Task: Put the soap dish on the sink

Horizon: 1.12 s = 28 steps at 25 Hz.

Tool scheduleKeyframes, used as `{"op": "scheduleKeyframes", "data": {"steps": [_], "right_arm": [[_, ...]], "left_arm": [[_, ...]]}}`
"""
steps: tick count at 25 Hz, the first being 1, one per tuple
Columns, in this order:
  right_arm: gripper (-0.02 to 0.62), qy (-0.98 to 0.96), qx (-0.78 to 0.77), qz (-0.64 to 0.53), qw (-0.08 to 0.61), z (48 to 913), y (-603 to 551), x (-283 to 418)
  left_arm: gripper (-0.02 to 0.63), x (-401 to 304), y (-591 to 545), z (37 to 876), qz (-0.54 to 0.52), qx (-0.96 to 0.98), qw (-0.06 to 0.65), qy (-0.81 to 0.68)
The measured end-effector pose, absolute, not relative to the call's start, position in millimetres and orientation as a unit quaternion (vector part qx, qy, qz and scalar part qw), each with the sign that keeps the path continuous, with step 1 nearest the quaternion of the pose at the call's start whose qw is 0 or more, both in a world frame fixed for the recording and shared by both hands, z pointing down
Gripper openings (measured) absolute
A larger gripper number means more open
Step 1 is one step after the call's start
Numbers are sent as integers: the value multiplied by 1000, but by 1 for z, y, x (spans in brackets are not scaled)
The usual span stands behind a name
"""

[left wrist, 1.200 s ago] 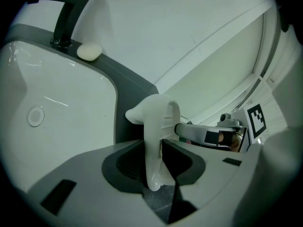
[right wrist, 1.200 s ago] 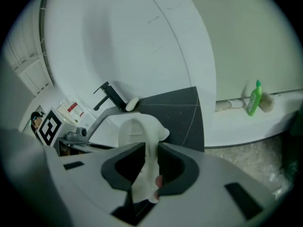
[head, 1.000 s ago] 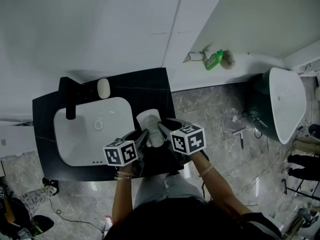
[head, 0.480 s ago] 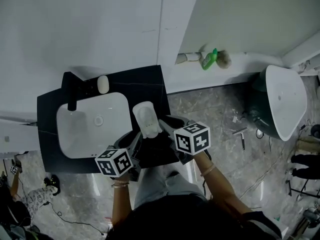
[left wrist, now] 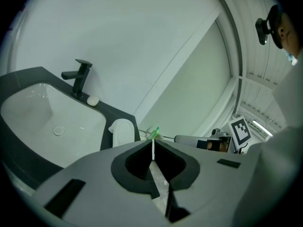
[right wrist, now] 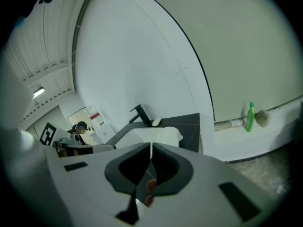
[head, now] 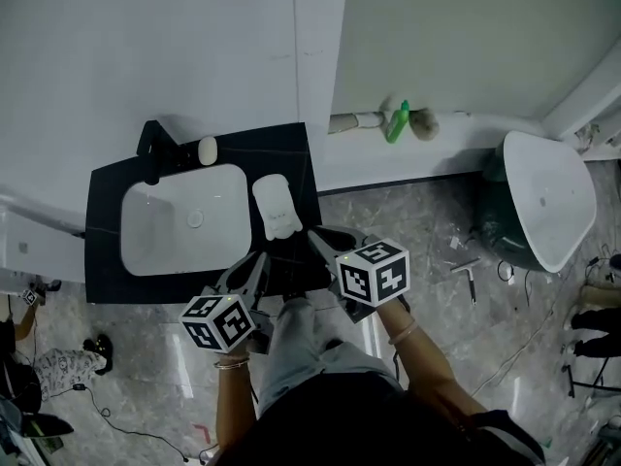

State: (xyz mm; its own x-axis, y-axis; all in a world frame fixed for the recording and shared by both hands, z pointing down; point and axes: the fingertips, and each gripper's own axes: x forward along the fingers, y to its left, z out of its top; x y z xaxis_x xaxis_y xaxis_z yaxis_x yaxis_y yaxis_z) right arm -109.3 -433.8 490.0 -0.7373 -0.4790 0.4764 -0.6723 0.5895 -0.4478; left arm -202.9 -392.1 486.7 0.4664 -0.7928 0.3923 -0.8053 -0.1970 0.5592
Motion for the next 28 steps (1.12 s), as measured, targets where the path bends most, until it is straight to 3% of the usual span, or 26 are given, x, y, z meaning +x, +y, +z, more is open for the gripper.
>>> {"op": "scheduleKeyframes", "data": {"steps": [11, 28], "right_arm": [[20, -899, 316, 263, 152, 452, -347, -85], [18, -912, 310, 241, 118, 414, -308, -68]], "left_arm": [[3, -173, -312, 435, -48, 783, 321, -530], [3, -162, -263, 398, -118, 775, 281, -553]]}}
